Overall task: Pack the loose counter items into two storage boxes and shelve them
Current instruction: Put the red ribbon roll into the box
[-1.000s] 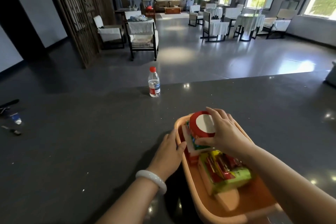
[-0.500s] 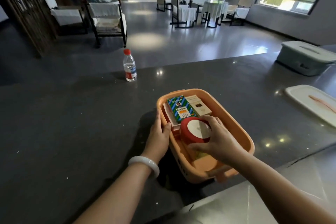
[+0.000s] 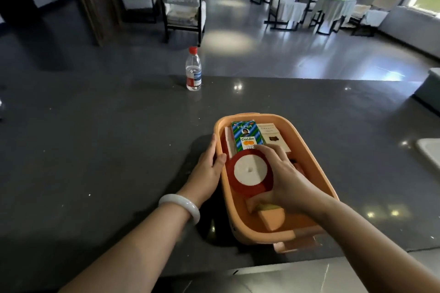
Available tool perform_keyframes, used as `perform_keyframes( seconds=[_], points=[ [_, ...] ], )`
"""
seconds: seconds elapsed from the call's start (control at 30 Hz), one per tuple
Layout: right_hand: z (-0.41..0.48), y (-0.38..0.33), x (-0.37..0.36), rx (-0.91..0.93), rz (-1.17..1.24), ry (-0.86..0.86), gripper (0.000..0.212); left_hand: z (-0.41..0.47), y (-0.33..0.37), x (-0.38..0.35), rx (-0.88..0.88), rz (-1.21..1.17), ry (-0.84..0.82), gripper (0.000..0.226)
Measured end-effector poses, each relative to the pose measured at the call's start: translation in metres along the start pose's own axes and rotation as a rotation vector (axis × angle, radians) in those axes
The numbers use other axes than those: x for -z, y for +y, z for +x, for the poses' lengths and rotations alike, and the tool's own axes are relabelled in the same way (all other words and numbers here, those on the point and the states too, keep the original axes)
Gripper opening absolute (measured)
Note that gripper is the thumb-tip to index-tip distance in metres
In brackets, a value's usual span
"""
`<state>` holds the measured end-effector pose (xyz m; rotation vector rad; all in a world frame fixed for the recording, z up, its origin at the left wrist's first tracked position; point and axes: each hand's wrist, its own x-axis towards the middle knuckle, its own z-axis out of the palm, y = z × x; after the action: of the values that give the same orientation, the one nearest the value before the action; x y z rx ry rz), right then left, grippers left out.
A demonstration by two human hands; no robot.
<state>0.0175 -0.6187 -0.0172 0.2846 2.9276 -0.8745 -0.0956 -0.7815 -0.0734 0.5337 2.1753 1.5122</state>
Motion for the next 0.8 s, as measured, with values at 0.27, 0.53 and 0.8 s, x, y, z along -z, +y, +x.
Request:
perform_keyframes(
  seconds=[0.27,0.53,0.8],
  points=[
    [0.002,0.016,-0.007,0.091,-0.07,0.021,0.112,-0.002,0.0,-0.002,0.02,0.011,0.015,0.059],
    [0.011,0.021,-0.011,0.147,-0.178,-0.049,0.107,-0.007,0.002,-0.01,0.041,-0.01,0.052,0.057],
    [0.013,0.017,-0.025,0.18,-0.218,-0.026,0.103,-0.01,-0.004,-0.011,0.031,-0.031,0.074,0.055]
  ],
)
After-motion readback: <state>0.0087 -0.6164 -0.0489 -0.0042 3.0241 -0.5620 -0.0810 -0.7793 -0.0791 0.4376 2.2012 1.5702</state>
